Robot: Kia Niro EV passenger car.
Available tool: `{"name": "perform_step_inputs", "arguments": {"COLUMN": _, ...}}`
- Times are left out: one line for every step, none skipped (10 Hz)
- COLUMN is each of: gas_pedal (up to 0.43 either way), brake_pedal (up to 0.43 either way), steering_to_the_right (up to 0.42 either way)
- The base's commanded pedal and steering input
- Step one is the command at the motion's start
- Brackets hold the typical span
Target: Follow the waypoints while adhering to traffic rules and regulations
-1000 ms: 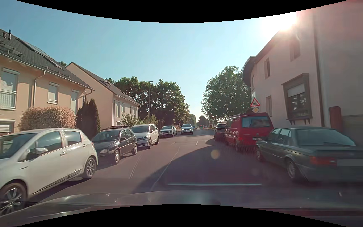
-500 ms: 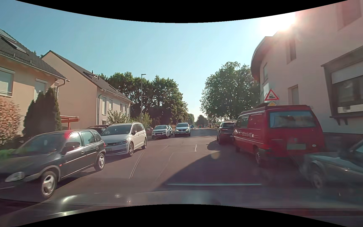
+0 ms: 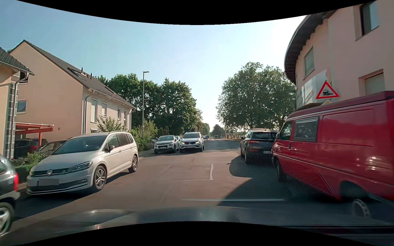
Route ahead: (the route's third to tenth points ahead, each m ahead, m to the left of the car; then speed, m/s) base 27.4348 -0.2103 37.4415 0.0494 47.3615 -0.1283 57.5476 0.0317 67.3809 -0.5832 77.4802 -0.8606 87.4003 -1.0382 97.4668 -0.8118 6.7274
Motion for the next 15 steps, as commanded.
{"name": "perform_step_inputs", "arguments": {"gas_pedal": 0.0, "brake_pedal": 0.122, "steering_to_the_right": -0.004}}
{"name": "perform_step_inputs", "arguments": {"gas_pedal": 0.0, "brake_pedal": 0.128, "steering_to_the_right": -0.006}}
{"name": "perform_step_inputs", "arguments": {"gas_pedal": 0.0, "brake_pedal": 0.134, "steering_to_the_right": -0.006}}
{"name": "perform_step_inputs", "arguments": {"gas_pedal": 0.0, "brake_pedal": 0.146, "steering_to_the_right": -0.004}}
{"name": "perform_step_inputs", "arguments": {"gas_pedal": 0.0, "brake_pedal": 0.171, "steering_to_the_right": 0.001}}
{"name": "perform_step_inputs", "arguments": {"gas_pedal": 0.0, "brake_pedal": 0.207, "steering_to_the_right": 0.011}}
{"name": "perform_step_inputs", "arguments": {"gas_pedal": 0.0, "brake_pedal": 0.22, "steering_to_the_right": 0.014}}
{"name": "perform_step_inputs", "arguments": {"gas_pedal": 0.0, "brake_pedal": 0.238, "steering_to_the_right": 0.014}}
{"name": "perform_step_inputs", "arguments": {"gas_pedal": 0.0, "brake_pedal": 0.238, "steering_to_the_right": 0.014}}
{"name": "perform_step_inputs", "arguments": {"gas_pedal": 0.0, "brake_pedal": 0.25, "steering_to_the_right": 0.019}}
{"name": "perform_step_inputs", "arguments": {"gas_pedal": 0.0, "brake_pedal": 0.256, "steering_to_the_right": 0.031}}
{"name": "perform_step_inputs", "arguments": {"gas_pedal": 0.0, "brake_pedal": 0.274, "steering_to_the_right": 0.032}}
{"name": "perform_step_inputs", "arguments": {"gas_pedal": 0.0, "brake_pedal": 0.28, "steering_to_the_right": 0.036}}
{"name": "perform_step_inputs", "arguments": {"gas_pedal": 0.0, "brake_pedal": 0.268, "steering_to_the_right": 0.044}}
{"name": "perform_step_inputs", "arguments": {"gas_pedal": 0.0, "brake_pedal": 0.256, "steering_to_the_right": 0.06}}
